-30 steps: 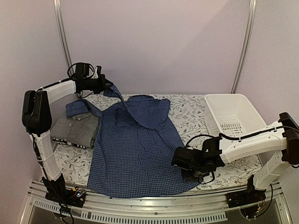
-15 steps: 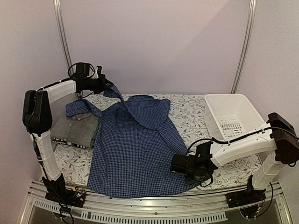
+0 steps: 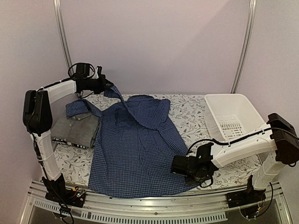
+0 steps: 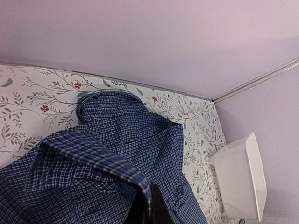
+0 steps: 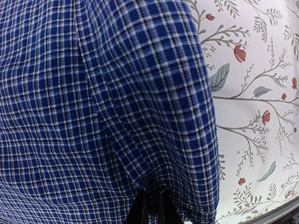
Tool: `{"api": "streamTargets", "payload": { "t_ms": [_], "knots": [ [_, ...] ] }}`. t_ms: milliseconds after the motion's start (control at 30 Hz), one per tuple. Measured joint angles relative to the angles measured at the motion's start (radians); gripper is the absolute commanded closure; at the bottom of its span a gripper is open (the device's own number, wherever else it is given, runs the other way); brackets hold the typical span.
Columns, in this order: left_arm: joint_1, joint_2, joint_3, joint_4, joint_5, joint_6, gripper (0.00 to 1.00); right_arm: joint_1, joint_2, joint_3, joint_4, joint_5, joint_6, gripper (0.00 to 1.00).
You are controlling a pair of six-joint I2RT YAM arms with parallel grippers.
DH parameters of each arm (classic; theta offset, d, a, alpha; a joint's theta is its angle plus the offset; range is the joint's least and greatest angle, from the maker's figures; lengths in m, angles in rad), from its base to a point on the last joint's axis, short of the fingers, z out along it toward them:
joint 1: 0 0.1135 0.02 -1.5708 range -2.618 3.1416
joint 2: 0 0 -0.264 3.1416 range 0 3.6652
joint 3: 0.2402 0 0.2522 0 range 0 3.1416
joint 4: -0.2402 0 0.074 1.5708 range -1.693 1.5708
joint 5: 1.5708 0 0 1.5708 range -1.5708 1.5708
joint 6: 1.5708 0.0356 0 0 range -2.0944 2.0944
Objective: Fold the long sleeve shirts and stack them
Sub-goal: Pick up the corner of the shirt from the center of the board.
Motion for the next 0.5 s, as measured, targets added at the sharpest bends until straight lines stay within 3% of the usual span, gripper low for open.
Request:
{"api": "streamTargets", "payload": {
  "t_ms": [500],
  "knots": [
    [-0.002,0.002,0.016,-0.003,0.002,0.000,1.00,0.000,-0.040,-0.010,-0.031,0.003,0.016,1.00]
  ]
}}
